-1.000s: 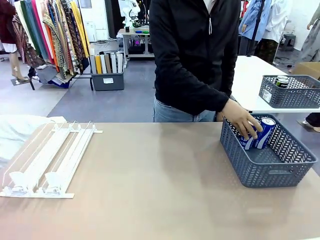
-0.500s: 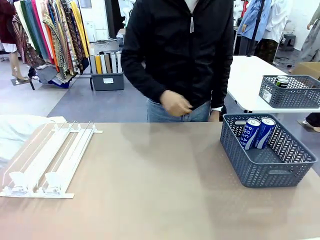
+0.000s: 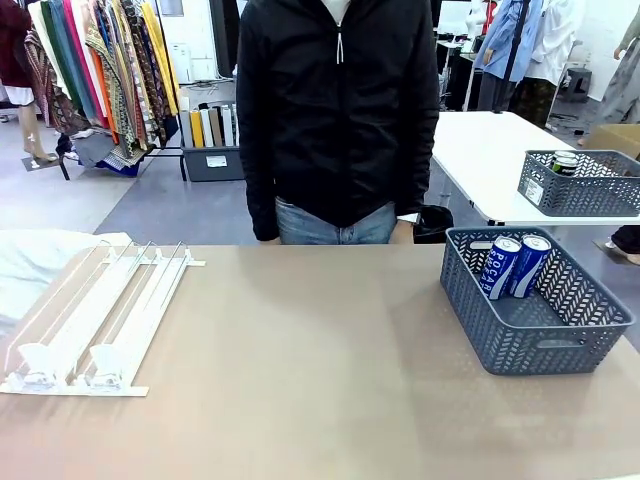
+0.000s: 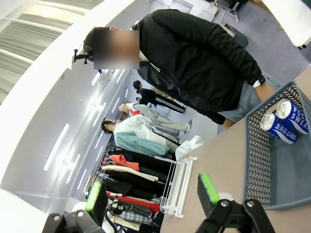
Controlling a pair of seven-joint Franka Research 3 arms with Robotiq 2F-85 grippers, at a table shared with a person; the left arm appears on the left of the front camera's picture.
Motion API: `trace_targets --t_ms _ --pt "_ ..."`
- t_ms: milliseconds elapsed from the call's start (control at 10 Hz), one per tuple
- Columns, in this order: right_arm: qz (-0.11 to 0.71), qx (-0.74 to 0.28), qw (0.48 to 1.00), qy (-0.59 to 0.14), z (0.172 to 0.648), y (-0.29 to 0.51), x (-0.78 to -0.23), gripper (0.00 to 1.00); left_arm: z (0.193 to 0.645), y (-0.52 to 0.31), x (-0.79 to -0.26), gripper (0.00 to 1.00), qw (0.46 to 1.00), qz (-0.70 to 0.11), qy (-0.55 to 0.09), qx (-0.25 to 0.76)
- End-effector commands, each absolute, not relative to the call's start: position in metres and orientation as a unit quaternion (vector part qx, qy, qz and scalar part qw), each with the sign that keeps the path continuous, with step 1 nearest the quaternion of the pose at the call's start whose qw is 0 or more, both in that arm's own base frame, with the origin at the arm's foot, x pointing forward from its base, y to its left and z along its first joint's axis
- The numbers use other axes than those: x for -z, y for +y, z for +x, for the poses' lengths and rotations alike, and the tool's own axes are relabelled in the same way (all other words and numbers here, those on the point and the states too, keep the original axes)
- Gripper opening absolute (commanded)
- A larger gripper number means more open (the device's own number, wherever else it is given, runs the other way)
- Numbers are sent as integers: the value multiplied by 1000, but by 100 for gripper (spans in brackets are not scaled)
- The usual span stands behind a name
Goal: Retrieve and store the cans from the dispenser.
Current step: Pick up one can from the Automatic Can Dispenser and place it in the middle of the table.
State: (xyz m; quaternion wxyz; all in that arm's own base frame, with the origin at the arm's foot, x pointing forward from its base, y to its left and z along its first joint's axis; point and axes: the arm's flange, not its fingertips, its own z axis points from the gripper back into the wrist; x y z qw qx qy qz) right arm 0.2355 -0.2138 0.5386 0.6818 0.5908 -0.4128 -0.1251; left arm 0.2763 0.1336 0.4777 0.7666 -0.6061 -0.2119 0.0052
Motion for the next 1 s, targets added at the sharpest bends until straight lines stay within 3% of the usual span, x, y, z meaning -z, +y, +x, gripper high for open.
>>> trace_targets --t_ms 0,900 --pt "598 123 669 -423 238 -213 -543 100 275 131 -480 100 760 -613 -217 -5" --pt "598 123 669 -423 238 -213 -543 100 275 131 -480 100 760 -613 -217 -5"
